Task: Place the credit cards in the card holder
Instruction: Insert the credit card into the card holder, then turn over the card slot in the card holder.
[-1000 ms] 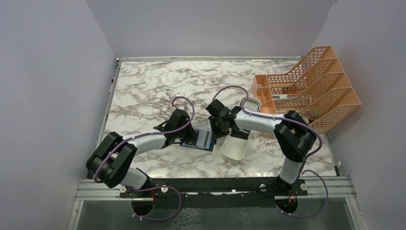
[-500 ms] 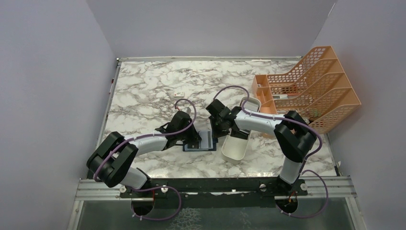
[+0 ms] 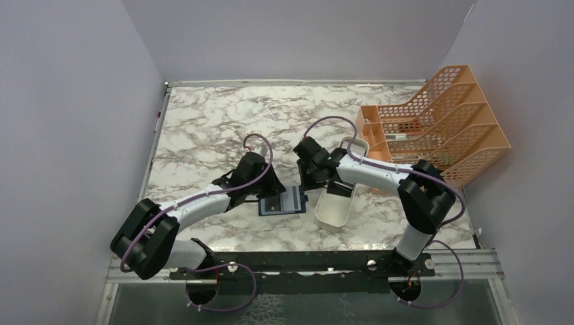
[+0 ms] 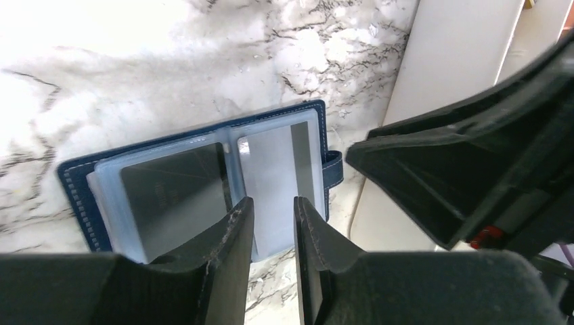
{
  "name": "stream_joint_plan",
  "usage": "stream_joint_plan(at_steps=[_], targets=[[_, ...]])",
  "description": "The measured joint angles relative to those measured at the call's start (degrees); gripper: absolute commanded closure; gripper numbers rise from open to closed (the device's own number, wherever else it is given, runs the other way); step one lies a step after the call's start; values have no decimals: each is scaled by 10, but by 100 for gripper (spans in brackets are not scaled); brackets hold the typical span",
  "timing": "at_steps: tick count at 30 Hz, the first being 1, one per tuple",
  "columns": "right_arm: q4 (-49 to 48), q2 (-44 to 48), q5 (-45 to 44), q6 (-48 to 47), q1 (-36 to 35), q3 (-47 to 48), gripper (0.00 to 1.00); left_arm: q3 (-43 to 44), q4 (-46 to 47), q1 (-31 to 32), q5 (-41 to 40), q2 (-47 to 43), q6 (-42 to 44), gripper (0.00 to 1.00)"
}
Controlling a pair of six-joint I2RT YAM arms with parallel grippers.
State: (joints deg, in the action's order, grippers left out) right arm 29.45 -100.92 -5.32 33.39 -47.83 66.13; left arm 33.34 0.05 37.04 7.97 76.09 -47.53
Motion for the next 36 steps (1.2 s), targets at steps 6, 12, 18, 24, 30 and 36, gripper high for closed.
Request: stream_joint_plan(at_steps=[6,12,18,24,30,36], targets=[[-8,50,10,-5,-2,1,71,-9,-33,-31,-18,-49,22,59],[-47,57,50,-2,-14,-2,71,-72,-45,-90,-17,-92,31,53],[-76,42,74,2,-33,-5,71,-98,-35,-113,12,-88,35,50],[-90,0,77,4,-37,-9,73,-112,31,-122,75,-63,28,57],[-107,-13,76,13,-37,-37,74,-145,108,-126,147,-47,-4,67],[-127,-14,76,16,-37,-48,74,-150,165,-127,183,-47,-29,70]])
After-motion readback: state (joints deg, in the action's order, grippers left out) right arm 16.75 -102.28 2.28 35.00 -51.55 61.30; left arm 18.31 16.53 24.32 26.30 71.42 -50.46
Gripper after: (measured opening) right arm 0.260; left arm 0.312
